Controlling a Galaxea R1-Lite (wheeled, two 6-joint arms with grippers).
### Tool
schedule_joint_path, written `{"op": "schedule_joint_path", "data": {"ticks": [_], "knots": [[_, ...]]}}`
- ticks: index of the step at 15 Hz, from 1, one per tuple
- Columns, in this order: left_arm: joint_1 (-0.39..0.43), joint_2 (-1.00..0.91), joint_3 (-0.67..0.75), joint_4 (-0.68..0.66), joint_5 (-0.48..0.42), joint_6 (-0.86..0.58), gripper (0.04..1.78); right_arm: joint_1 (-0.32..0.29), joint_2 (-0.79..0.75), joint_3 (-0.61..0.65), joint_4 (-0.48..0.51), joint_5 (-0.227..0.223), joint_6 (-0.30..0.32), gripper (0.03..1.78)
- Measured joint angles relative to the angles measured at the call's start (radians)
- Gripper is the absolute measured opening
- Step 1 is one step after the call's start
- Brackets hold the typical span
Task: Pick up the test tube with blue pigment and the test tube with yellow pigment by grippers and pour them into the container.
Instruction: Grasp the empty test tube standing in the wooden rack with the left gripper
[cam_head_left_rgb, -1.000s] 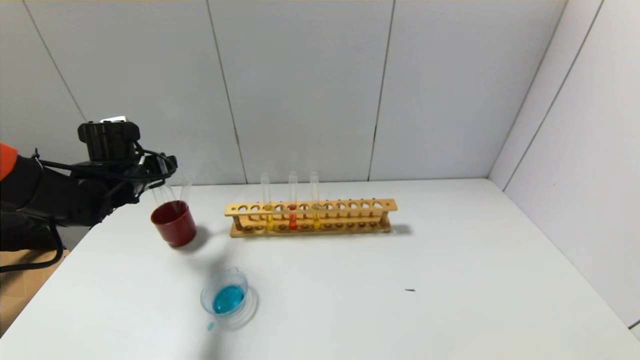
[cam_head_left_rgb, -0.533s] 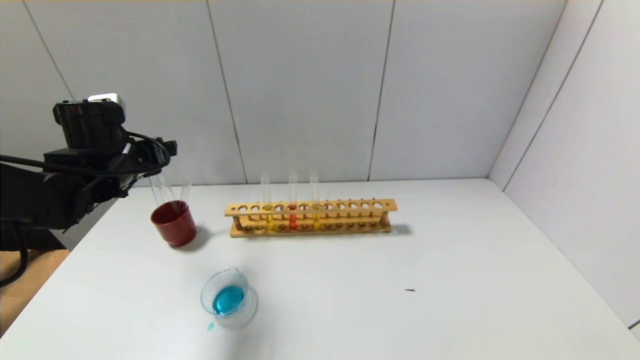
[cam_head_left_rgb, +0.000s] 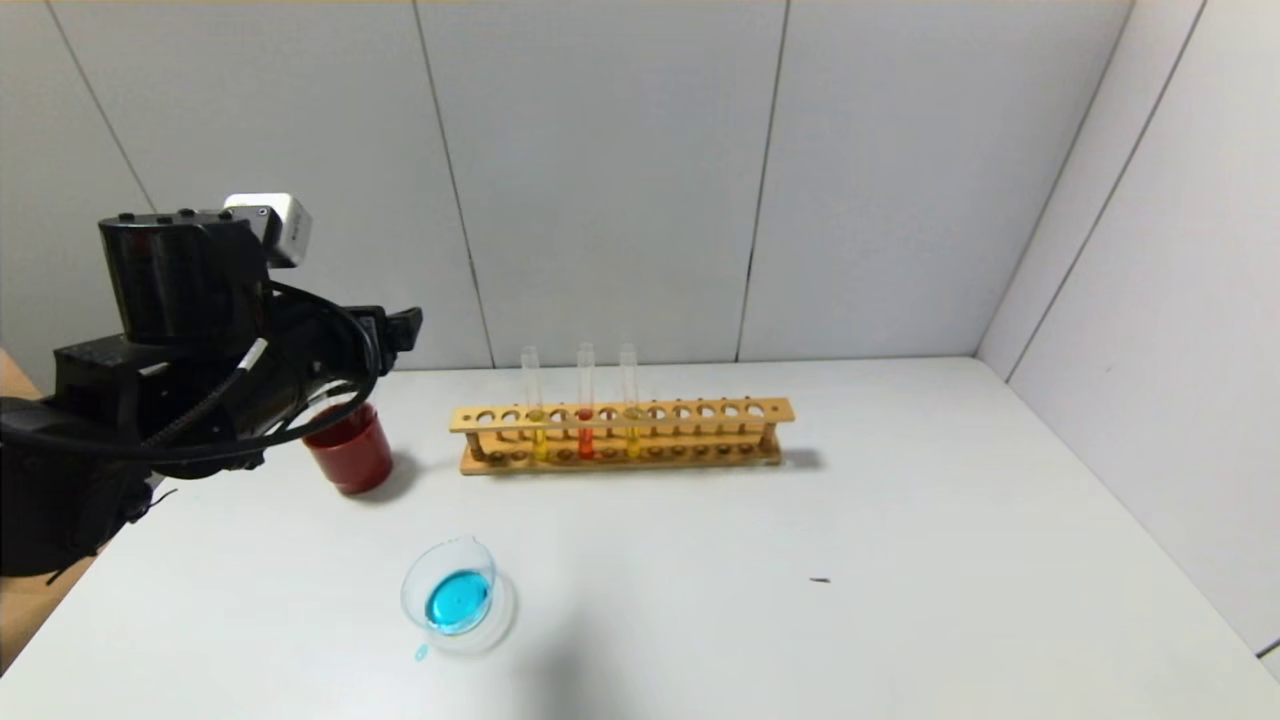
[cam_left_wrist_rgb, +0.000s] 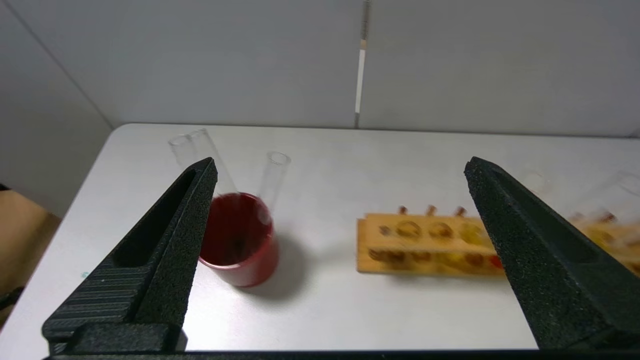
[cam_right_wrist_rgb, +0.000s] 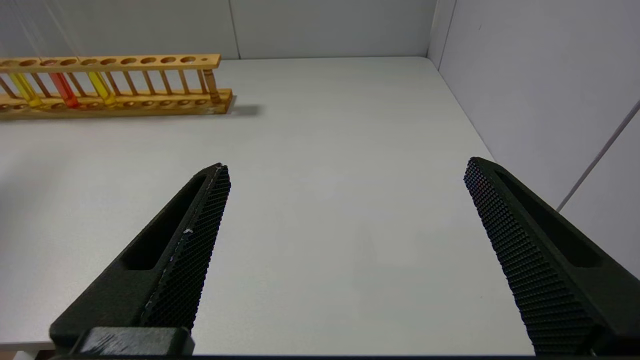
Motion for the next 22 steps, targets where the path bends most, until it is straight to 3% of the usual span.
{"op": "schedule_joint_path", "data": {"ticks": [6, 13, 17, 22], "knots": [[-0.156, -0.025, 0.133, -0.011, 0.006, -0.009, 1.74, 0.0, 0.0, 0.0, 0.0, 0.0, 0.0, 1.71], [-0.195, 0.1, 0.168, -0.197, 0.008, -0.008, 1.74, 0.0, 0.0, 0.0, 0.0, 0.0, -0.001, 1.71], [-0.2, 0.254, 0.117, -0.351, 0.041, -0.008, 1.74, 0.0, 0.0, 0.0, 0.0, 0.0, 0.0, 1.71], [-0.214, 0.404, -0.022, -0.364, 0.074, -0.01, 1.74, 0.0, 0.0, 0.0, 0.0, 0.0, 0.0, 1.71]]}}
